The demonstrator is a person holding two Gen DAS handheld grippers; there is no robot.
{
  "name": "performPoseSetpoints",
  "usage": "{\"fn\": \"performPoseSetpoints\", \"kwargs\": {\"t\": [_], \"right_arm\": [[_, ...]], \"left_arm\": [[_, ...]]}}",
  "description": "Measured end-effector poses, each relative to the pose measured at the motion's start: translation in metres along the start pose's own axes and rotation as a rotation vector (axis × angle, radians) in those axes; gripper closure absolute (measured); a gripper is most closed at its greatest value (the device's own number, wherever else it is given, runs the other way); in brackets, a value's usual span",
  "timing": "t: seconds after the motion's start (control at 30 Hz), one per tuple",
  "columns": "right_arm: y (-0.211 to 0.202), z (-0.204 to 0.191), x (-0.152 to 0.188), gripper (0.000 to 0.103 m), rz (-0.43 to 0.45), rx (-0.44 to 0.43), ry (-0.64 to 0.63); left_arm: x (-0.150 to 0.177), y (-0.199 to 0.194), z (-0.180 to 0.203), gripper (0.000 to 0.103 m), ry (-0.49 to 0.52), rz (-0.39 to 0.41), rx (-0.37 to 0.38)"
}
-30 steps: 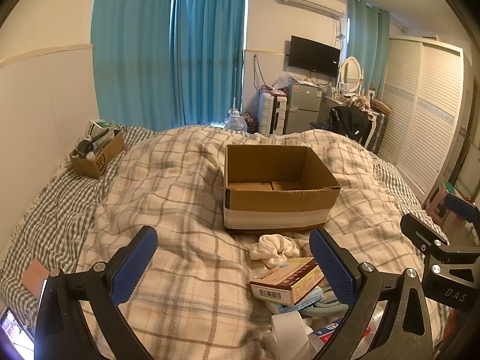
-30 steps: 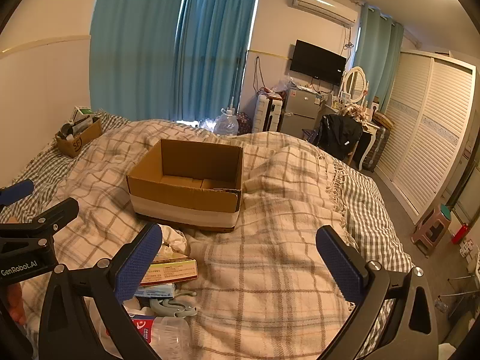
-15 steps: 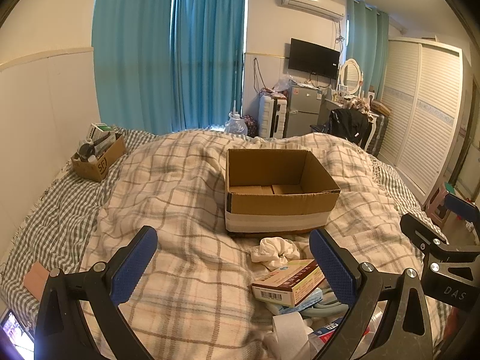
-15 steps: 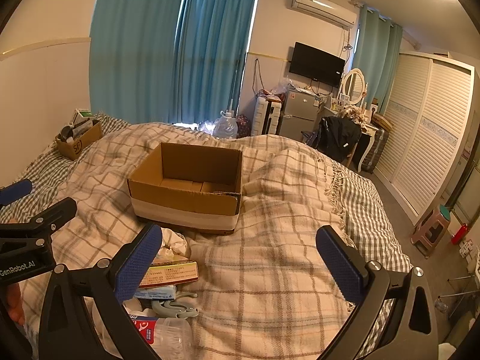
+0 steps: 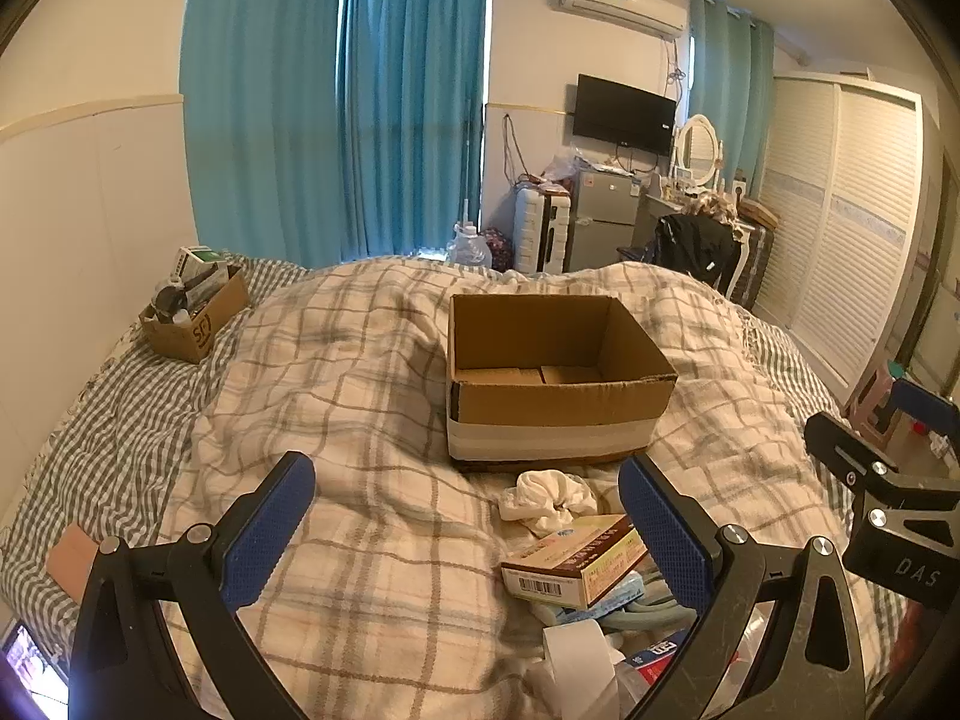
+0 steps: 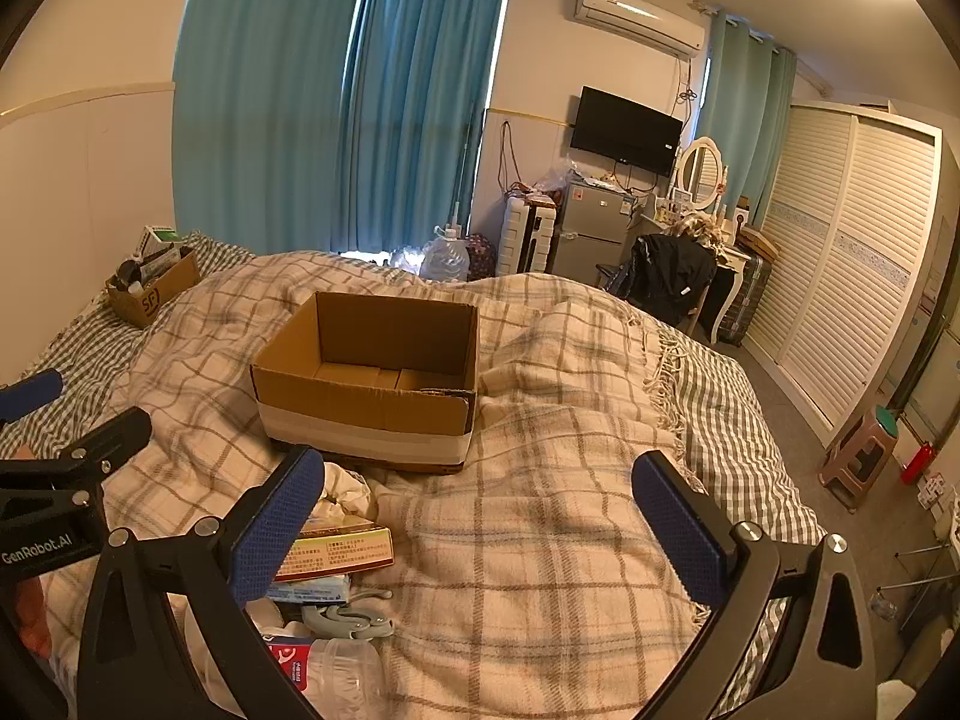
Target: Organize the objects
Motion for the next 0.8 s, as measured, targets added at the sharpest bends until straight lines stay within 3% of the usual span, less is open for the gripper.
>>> {"fn": "performPoseSetpoints", "kwargs": {"t": [0.4, 0.67, 0.8], "right_arm": [[-0.013, -0.005, -0.004, 0.001, 0.017, 0.012, -0.015], [-0.028, -0.019, -0.007, 0.001, 0.036, -0.022, -0.032], [-0.034, -0.042, 0.005, 0.001, 0.015, -0.087, -0.072]], "left_arm": [[0.002, -0.004, -0.002, 0.0, 0.002, 0.004, -0.002], [0.002, -0.016, -0.011, 0.0, 0.009, 0.01, -0.003], [0.013, -0.016, -0.025, 0.0, 0.021, -0.007, -0.024]]}}
Point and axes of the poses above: each gripper's, at about its wrist camera, not at the fingertips, and y roughly the way its jaws point, z to its right, x to its underside, the point moved 7 cm from there along y, roughly the way its jaws point, and after that the axes turned 11 degrees about -y, right-handed, at the moved point
